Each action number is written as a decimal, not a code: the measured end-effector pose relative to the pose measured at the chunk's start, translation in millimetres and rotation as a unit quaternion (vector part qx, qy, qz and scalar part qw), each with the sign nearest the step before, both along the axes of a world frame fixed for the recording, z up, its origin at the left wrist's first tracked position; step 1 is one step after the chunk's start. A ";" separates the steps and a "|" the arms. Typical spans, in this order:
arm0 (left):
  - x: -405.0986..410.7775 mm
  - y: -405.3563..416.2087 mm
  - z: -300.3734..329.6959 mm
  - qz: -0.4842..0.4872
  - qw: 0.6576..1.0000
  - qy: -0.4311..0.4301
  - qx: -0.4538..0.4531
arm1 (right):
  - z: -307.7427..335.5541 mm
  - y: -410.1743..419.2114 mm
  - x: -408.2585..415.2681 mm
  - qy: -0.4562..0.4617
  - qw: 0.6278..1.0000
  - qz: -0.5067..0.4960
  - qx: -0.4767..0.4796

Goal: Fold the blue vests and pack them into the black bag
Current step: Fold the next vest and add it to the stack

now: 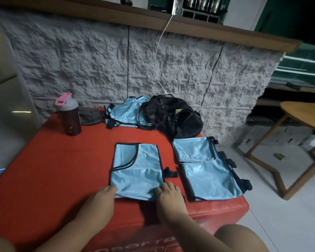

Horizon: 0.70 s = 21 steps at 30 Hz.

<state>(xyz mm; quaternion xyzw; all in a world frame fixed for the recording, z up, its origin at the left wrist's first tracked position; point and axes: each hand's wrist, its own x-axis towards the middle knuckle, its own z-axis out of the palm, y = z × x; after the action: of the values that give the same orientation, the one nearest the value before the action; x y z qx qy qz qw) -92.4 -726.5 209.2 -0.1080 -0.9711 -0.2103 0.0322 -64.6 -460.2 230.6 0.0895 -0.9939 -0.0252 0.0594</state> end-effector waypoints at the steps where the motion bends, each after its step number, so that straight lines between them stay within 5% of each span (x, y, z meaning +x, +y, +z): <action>1: 4.1 -0.2 2.7 -0.015 0.999 0.017 -0.024 | 1.0 3.3 -0.7 0.007 1.000 0.000 0.004; 5: 11.2 -3.1 31.2 -0.086 0.990 0.112 0.007 | 7.2 13.2 -3.1 0.002 1.000 0.005 -0.004; 11: 23.5 -16.0 61.6 -0.124 0.990 -0.058 0.034 | 44.6 17.7 5.4 -0.098 0.994 0.051 -0.014; 21: 15.5 -27.0 87.3 -0.108 0.964 -0.140 0.198 | 111.4 19.7 11.5 -0.205 0.967 0.072 -0.136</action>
<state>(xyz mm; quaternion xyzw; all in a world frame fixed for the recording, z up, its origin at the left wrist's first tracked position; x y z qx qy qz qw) -76.8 -753.5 296.6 -0.1731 -0.8877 -0.4132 -0.1062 -53.1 -440.4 342.0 0.1557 -0.9699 0.1329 -0.1320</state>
